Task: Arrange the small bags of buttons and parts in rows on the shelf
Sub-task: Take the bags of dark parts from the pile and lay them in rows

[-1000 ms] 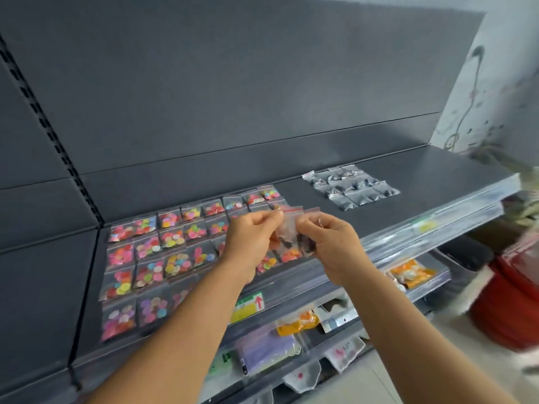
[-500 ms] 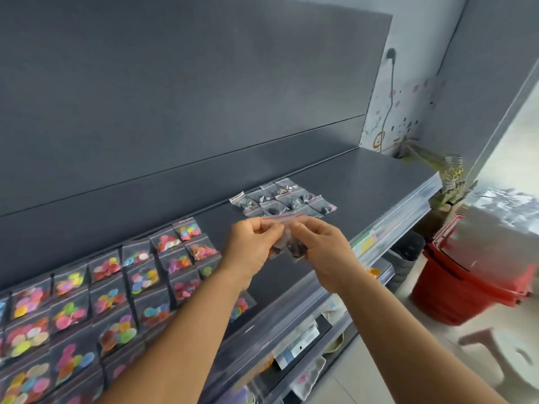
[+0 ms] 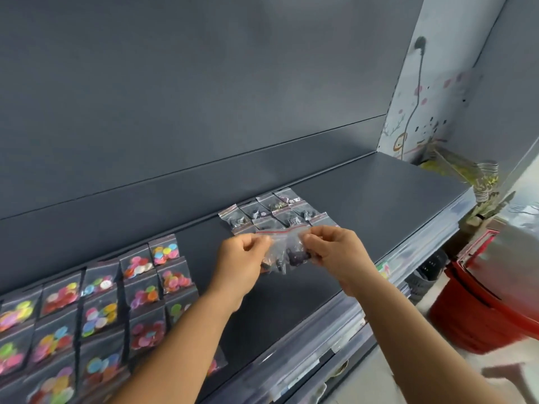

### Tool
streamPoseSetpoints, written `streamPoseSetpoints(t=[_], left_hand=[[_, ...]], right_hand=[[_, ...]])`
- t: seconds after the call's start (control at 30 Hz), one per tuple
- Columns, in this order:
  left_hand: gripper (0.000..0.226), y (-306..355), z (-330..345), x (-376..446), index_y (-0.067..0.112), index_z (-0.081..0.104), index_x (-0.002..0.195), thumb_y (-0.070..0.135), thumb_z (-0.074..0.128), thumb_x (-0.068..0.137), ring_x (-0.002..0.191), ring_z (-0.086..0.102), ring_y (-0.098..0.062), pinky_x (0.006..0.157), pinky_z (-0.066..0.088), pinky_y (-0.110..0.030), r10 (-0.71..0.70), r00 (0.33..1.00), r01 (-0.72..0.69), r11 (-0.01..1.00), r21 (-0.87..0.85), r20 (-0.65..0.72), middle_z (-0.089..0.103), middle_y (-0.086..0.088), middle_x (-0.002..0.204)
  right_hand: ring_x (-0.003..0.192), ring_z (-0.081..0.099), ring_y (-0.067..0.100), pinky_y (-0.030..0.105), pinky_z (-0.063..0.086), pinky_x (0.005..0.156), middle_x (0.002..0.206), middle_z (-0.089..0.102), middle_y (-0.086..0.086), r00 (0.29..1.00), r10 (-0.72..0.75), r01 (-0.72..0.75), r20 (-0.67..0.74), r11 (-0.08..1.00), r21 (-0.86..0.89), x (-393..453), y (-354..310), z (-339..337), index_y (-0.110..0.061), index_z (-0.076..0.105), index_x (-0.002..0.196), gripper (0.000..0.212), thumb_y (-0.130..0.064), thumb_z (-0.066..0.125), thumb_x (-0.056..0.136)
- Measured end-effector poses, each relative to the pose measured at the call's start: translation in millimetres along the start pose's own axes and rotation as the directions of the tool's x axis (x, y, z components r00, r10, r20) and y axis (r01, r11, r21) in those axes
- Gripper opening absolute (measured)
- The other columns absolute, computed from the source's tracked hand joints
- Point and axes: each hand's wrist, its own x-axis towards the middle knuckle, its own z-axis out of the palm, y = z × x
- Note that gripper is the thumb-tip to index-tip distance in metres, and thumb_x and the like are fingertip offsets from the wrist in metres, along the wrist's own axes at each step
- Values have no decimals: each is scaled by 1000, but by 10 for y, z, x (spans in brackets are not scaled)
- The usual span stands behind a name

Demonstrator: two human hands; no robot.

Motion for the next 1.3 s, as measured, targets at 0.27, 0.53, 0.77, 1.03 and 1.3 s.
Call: streamPoseSetpoints(t=[0.27, 0.53, 0.77, 1.03, 1.3], left_hand=[[18, -29, 205, -278, 17, 69, 72, 20, 61, 88, 72, 67, -26, 70, 55, -44, -65, 974, 92, 989, 117, -217, 72, 3, 68], [14, -224, 479, -433, 15, 70, 81, 20, 59, 88, 70, 66, -14, 69, 56, -32, 5, 932, 157, 896, 416, -363, 73, 2, 76], [37, -208, 494, -519, 22, 56, 127, 30, 58, 91, 111, 48, -18, 80, 42, -26, 249, 925, 87, 595, 799, -287, 53, 2, 120], [24, -288, 555, -583, 14, 67, 111, 20, 52, 94, 110, 49, -18, 89, 41, -31, 196, 979, -71, 582, 810, -56, 61, 2, 118], [26, -287, 633, -538, 15, 66, 116, 22, 51, 95, 113, 47, -17, 89, 40, -29, 215, 976, -104, 581, 807, -29, 60, 3, 122]], right_hand=[[46, 46, 9, 24, 45, 50, 49, 53, -3, 962, -7, 65, 274, 977, -202, 249, 73, -309, -12, 62, 63, 25, -9, 60, 88], [59, 57, 18, 32, 55, 61, 67, 65, 1, 933, 31, 130, 358, 900, -416, 308, 337, -411, -17, 62, 72, 16, -8, 58, 85], [94, 57, 19, 25, 44, 78, 113, 59, 2, 821, -241, 548, 517, 582, -600, 257, 321, -496, -22, 62, 115, 30, -20, 61, 86], [97, 53, 24, 34, 46, 85, 96, 64, 0, 660, -249, 726, 709, 457, -515, 222, 406, -487, -16, 70, 90, 12, -17, 60, 83], [101, 53, 23, 28, 45, 83, 105, 63, 1, 698, -272, 706, 662, 414, -574, 265, 400, -535, -20, 71, 97, 16, -22, 60, 85]])
